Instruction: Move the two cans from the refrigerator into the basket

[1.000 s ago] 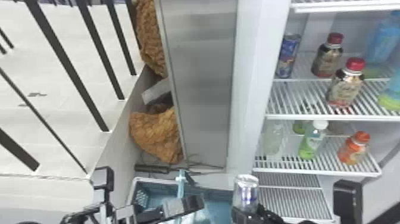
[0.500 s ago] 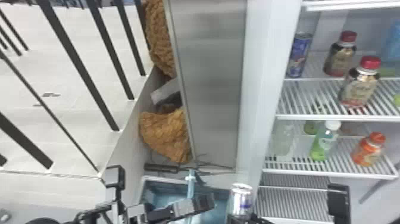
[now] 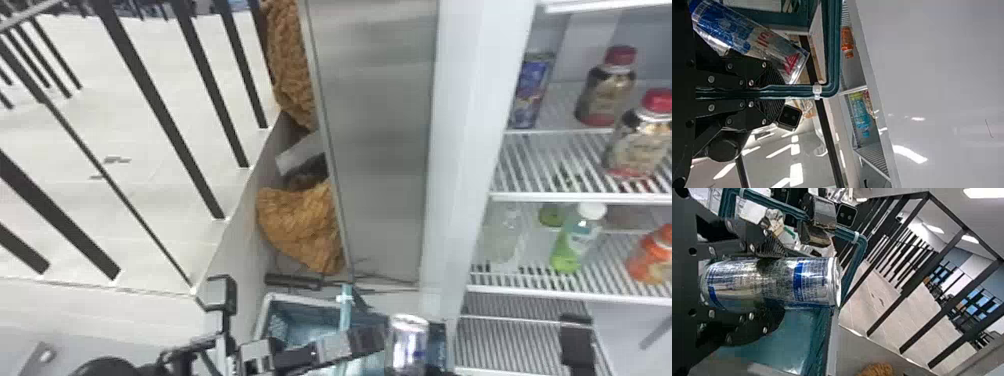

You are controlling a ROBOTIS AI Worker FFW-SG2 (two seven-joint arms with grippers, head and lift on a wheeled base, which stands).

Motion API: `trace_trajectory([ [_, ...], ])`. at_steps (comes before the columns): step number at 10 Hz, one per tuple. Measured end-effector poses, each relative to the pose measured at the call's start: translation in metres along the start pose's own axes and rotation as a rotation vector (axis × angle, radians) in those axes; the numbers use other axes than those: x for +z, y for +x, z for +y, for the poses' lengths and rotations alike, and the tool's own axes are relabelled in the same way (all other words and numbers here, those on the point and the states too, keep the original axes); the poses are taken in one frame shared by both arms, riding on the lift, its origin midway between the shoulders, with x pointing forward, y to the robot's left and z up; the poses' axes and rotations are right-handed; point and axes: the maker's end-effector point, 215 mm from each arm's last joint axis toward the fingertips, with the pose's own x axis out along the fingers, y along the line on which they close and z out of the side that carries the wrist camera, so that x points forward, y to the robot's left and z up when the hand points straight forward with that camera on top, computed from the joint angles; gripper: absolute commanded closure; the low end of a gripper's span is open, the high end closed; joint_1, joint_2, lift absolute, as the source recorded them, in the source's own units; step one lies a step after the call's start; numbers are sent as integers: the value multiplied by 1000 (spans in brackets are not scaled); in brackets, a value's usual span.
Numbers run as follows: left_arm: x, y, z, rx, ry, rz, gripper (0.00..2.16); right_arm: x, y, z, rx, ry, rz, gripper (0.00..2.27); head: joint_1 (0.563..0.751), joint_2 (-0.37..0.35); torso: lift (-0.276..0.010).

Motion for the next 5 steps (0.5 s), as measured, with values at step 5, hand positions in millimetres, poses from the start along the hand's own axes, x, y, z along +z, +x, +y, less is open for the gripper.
trace_trajectory([
  [5, 1, -1, -1, -1, 1, 0, 1191, 34, -3, -11, 102, -1, -107, 136, 695, 192, -31],
])
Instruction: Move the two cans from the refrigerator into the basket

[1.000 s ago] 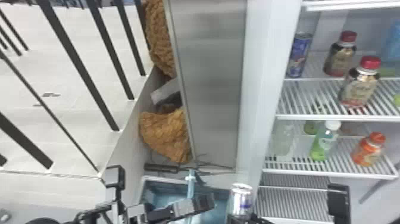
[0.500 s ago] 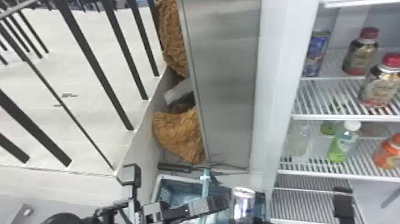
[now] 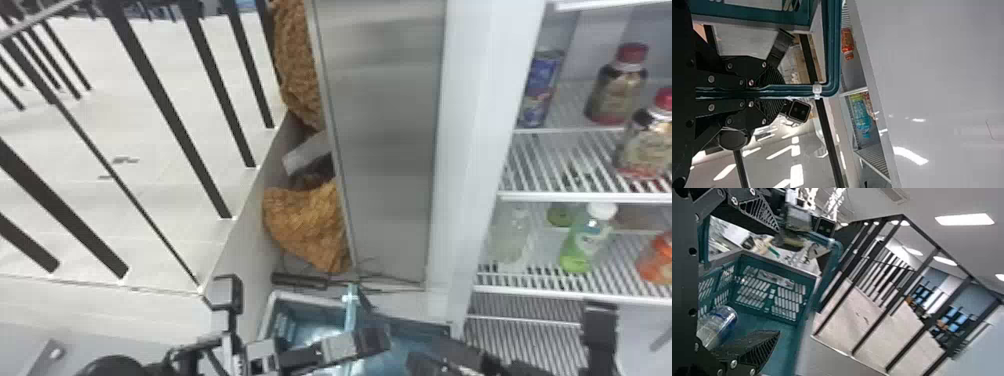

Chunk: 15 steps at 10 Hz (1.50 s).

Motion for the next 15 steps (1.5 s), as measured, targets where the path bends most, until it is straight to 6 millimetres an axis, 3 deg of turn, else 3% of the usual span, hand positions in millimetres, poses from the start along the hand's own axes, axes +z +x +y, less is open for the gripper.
trace_trajectory([
  [5, -1, -2, 2, 8, -4, -1, 1191, 142, -67, -35, -160, -373, -247, 136, 695, 4, -31],
  [7, -1, -2, 3, 8, -4, -2, 1191, 190, -93, -49, -306, -543, -288, 142, 695, -62, -31],
  [13, -1, -3, 2, 5, -8, -9, 1191, 267, -128, -18, -594, -726, -487, 147, 695, -116, -31],
  [15, -2, -3, 2, 5, -8, -7, 1191, 284, -137, -18, -661, -739, -536, 147, 695, -135, -31],
])
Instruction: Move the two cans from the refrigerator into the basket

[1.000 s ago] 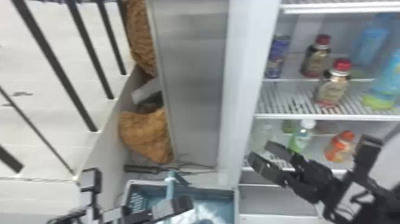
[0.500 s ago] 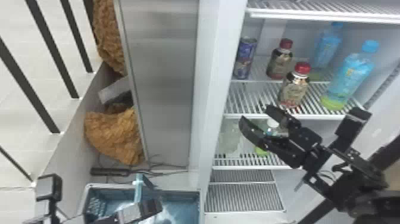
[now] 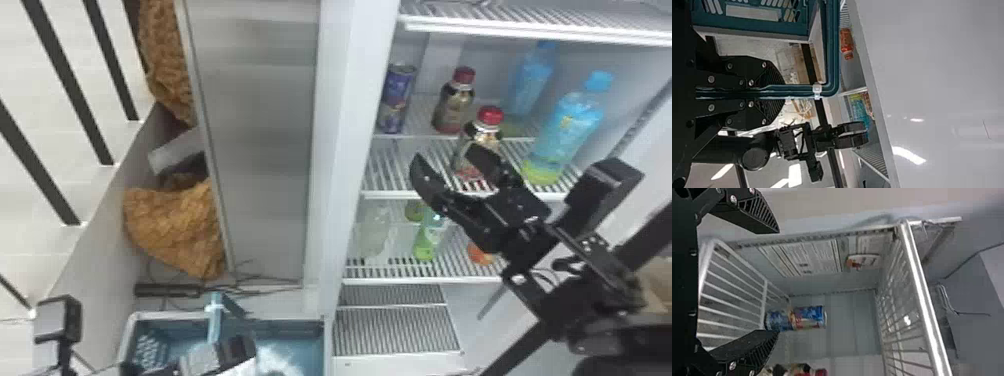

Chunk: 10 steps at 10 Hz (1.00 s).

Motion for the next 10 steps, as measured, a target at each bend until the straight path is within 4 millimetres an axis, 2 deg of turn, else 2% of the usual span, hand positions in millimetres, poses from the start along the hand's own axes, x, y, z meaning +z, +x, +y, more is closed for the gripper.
trace_trajectory([
  [2, -1, -1, 1, 3, -1, 1, 1191, 1, 7, -7, -53, 3, -17, 147, 695, -140, -31],
  [4, -1, -1, 1, 3, -1, 2, 1191, -11, 20, -12, -82, 14, -18, 142, 695, -137, -31],
  [7, -1, -1, 2, 5, -2, 3, 1191, -27, 48, -27, -121, 42, -17, 136, 695, -132, -31],
  [10, -1, -1, 2, 6, 0, 5, 1191, -30, 75, -33, -136, 55, -26, 136, 695, -124, -31],
])
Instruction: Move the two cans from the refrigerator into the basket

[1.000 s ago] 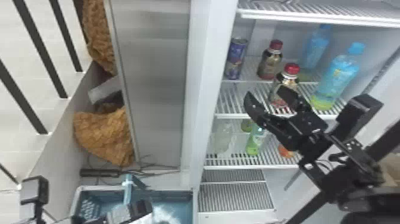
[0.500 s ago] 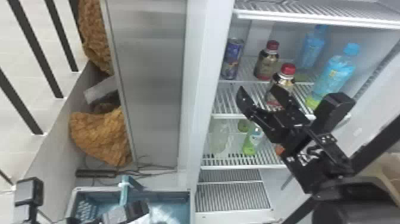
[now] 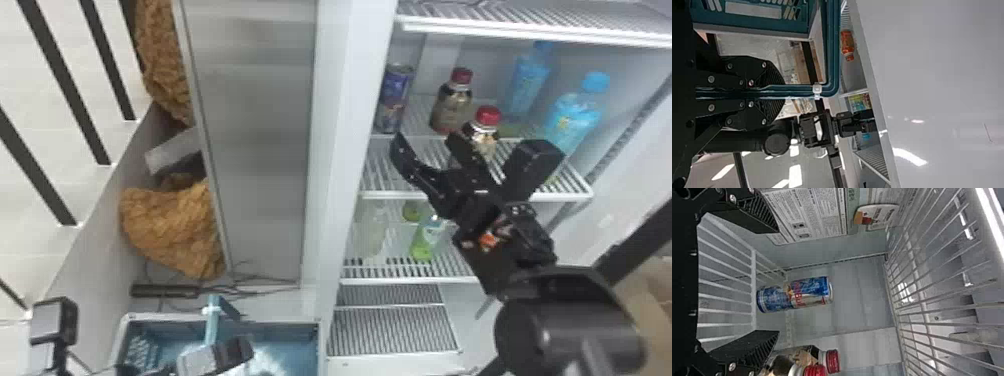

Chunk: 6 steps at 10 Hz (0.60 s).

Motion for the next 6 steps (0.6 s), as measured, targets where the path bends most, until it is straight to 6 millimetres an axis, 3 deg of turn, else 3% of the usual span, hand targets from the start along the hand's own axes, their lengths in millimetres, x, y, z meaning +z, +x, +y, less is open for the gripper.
trace_trajectory([
  [6, 0, -1, 1, 2, -1, -1, 1191, -8, 46, 3, -29, 15, 9, 131, 695, -96, -31],
])
